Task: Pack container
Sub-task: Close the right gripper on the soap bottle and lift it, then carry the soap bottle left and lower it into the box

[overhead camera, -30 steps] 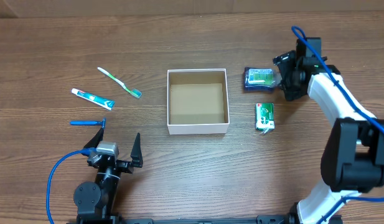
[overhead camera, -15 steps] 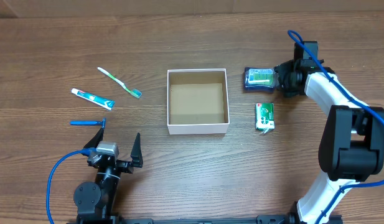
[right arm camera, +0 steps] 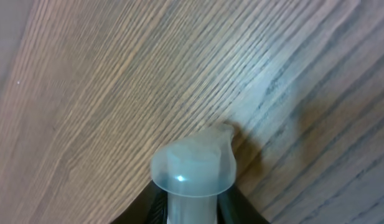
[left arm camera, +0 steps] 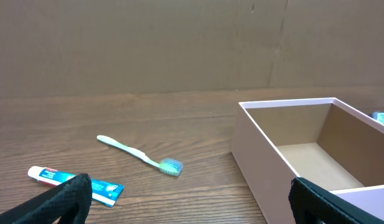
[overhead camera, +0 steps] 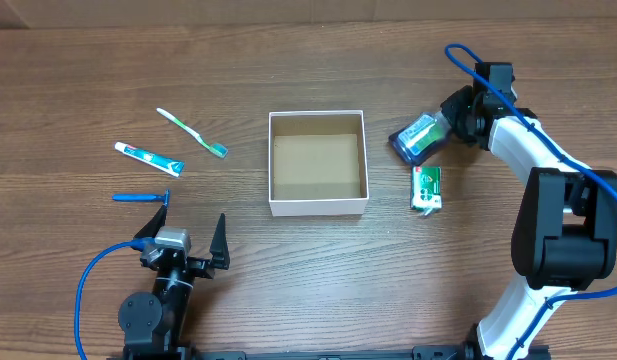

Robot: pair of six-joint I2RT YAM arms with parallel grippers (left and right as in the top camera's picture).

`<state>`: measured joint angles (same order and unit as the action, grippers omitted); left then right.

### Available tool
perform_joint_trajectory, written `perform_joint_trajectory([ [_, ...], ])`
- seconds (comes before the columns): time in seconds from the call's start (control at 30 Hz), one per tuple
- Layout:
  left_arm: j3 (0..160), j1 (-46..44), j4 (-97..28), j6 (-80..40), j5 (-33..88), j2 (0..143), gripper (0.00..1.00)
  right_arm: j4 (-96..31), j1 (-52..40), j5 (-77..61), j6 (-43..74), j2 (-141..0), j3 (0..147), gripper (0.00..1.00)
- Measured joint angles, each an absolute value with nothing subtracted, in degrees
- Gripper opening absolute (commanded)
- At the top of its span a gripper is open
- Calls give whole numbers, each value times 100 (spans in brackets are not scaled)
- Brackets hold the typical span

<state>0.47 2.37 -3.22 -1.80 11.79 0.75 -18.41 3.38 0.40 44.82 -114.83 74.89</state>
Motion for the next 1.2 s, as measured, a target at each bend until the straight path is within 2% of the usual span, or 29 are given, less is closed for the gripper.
perform_joint_trajectory([
  [0.4, 47, 237, -322, -180, 1179, 75, 100, -1686, 340, 294, 3747, -11548, 7489, 48],
  [0.63, 47, 237, -322, -180, 1179, 75, 100, -1518, 340, 274, 3765, -11793, 7489, 25],
  [0.77, 47, 237, -322, -180, 1179, 75, 100, -1487, 340, 231, 3741, -11793, 7489, 20],
  [0.9, 47, 237, -322, -180, 1179, 75, 100, -1474, 340, 228, 3745, -11804, 7489, 11],
  [1.17, 47, 237, -322, -180, 1179, 75, 100, -1466, 340, 110, 3750, -11845, 7489, 18],
  [1.2, 47, 237, -322, -180, 1179, 75, 100, -1492, 338, 89, 3745, -11850, 7489, 22],
])
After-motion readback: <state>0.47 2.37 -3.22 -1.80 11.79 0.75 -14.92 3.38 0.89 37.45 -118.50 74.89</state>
